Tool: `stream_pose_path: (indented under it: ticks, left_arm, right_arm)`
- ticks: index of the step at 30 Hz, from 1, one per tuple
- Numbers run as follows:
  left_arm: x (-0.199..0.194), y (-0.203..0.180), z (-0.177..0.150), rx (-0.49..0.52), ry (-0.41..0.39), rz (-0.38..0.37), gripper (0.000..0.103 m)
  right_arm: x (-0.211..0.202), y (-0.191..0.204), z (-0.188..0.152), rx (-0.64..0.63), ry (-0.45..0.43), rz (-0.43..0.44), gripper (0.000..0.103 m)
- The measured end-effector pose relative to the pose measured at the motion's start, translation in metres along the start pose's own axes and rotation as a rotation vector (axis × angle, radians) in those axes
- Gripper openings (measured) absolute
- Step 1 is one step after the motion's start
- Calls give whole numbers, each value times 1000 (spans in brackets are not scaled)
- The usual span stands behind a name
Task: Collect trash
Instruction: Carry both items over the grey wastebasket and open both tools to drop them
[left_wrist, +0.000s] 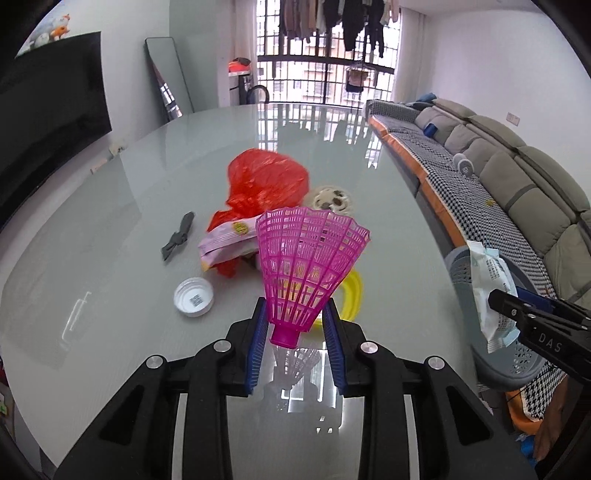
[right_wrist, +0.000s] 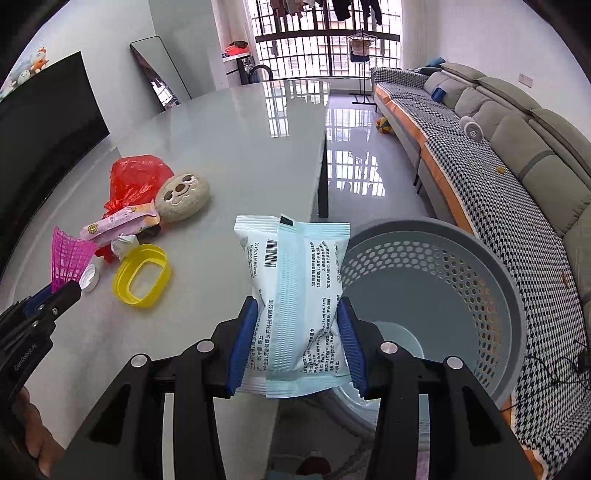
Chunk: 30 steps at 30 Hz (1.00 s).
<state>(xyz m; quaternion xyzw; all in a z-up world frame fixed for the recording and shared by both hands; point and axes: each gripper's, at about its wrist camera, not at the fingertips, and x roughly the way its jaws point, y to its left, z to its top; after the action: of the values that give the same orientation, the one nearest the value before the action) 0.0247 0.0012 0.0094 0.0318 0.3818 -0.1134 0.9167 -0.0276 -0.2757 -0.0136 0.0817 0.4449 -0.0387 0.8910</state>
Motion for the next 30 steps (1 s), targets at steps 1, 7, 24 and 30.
stream_pose_path:
  ticks: [1,7,24,30]
  left_arm:
    - [0,-10,4,15,-5,-19,30]
    - [17,-81,19,130,10,-125,30]
    - [87,-231,4,297,160,-275,32]
    - [90,-240,1,292,164,-263,59]
  right_arm:
    - [-3,-8,0,10,-3,-9,43]
    - [-9,-64,-3,89,-2,-70,43]
    - [21,-165,-30,219,85,-111,43]
    - [21,-171,-33,224,75,-111,46]
